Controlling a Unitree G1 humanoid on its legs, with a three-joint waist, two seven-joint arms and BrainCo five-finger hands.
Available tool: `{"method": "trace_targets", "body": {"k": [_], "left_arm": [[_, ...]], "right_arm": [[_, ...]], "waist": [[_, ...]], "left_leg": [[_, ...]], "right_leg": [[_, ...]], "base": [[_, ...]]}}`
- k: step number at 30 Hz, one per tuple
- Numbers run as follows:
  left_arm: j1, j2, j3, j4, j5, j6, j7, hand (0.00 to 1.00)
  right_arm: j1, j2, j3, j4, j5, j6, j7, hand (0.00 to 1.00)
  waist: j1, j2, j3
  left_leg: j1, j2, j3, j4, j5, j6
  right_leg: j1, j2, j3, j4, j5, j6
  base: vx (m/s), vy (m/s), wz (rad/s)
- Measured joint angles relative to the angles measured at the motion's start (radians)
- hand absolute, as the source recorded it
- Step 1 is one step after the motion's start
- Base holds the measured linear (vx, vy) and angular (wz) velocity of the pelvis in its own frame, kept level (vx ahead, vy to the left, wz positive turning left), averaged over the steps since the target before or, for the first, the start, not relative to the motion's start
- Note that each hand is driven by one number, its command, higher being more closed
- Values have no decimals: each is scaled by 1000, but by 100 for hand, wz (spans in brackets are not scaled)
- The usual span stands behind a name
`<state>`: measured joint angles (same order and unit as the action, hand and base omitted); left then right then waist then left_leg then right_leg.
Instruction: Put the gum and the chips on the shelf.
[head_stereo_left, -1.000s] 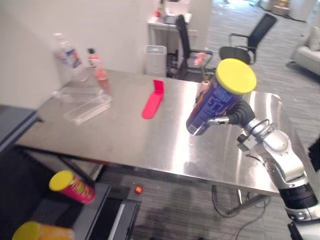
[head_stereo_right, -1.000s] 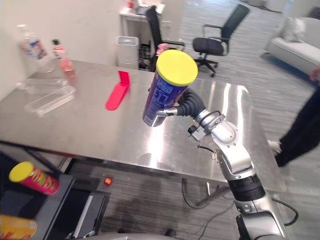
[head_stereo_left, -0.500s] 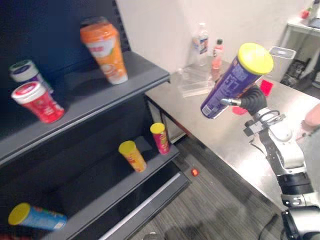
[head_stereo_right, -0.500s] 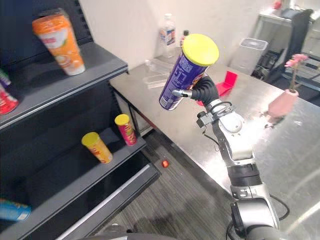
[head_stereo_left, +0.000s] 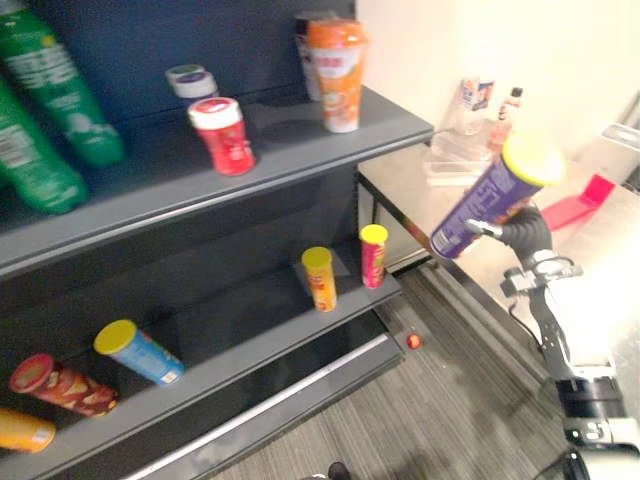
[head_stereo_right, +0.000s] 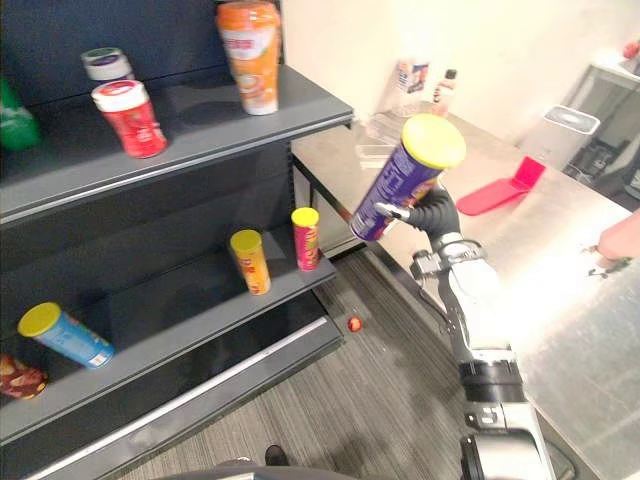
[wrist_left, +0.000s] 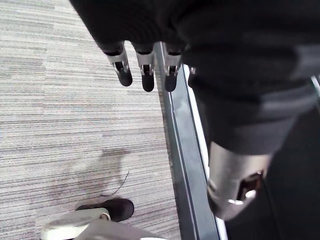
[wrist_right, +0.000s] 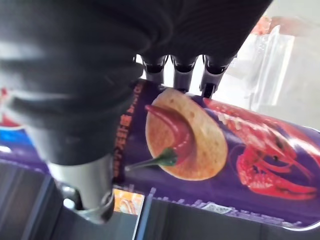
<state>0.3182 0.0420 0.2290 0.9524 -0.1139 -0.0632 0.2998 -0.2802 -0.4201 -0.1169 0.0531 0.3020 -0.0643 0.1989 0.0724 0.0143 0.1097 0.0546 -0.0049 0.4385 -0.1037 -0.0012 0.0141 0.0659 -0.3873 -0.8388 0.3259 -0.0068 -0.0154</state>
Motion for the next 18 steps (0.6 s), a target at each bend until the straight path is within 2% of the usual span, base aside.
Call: {"method": "trace_targets", "body": {"k": [1, 2, 3, 5, 6, 8, 9, 11, 13, 18], "left_arm": [[-1, 7, 0, -3, 1, 2, -1, 0], [-7, 28, 0, -5, 5, 9, -1, 0], [-23, 49, 0, -2, 10, 25, -2, 0], [-46, 61, -2, 5, 10, 44, -2, 0], [-52, 69, -13, 5, 10, 61, -3, 0], [-68, 74, -37, 3, 10, 67, -7, 0], [-81, 73, -48, 3, 10, 67, -14, 0], [-101, 75, -57, -2, 10, 66, -23, 0], [-104, 76, -57, 3, 10, 67, -26, 0], [-82, 71, -47, 6, 6, 67, -22, 0]], "right_arm": [[15, 0, -3, -4, 0, -1, -1, 100], [49, 0, -8, -22, 0, -3, -6, 100], [81, 0, -20, -54, 0, -5, -7, 100], [106, -1, -38, -85, 1, -10, -6, 100], [108, 0, -38, -91, 6, -18, 3, 100], [111, 0, -38, -90, 13, -42, 16, 100], [111, 0, -33, -90, 13, -51, 30, 100], [95, 1, 3, -88, 13, -74, 44, 100], [66, 12, 69, -73, 13, -75, 50, 100], [42, 81, 195, -73, 12, -72, 48, 100]], "waist": [[-8, -3, 2], [-31, -14, 2], [-47, -25, 8], [-44, -39, 14], [-43, -40, 14], [-44, -47, 17], [-44, -53, 15], [-39, -78, 19], [-36, -86, 33], [-15, -87, 42]], "left_leg": [[-10, -2, -32, 0, 2, 0], [-39, -1, -99, 0, 4, 0], [-59, 0, -149, 1, 4, 0], [-76, -3, -177, 1, 9, -4], [-84, -10, -209, 1, 23, -17], [-94, -33, -255, 1, 24, -18], [-110, -43, -260, 0, 24, -18], [-150, -65, -257, 0, 24, -18], [-162, -68, -259, 0, 32, -15], [-137, -49, -258, 0, 53, -15]], "right_leg": [[-20, 13, 91, 16, 1, -9], [-45, 75, 269, 18, -14, -17], [-41, 144, 399, -20, -39, -4], [-23, 199, 493, -72, -67, 23], [-4, 228, 519, -106, -79, 31], [19, 235, 521, -149, -85, 34], [28, 231, 523, -172, -94, 48], [27, 223, 520, -218, -123, 88], [28, 218, 512, -234, -141, 130], [64, 236, 480, -240, -160, 134]], "base": [[-56, 155, 121], [13, 38, 143], [29, 7, 142], [35, -45, 94], [20, -60, 89], [8, -28, 74], [7, -9, 53], [-2, -50, 42], [-35, -73, 24], [9, -66, 18]]}}
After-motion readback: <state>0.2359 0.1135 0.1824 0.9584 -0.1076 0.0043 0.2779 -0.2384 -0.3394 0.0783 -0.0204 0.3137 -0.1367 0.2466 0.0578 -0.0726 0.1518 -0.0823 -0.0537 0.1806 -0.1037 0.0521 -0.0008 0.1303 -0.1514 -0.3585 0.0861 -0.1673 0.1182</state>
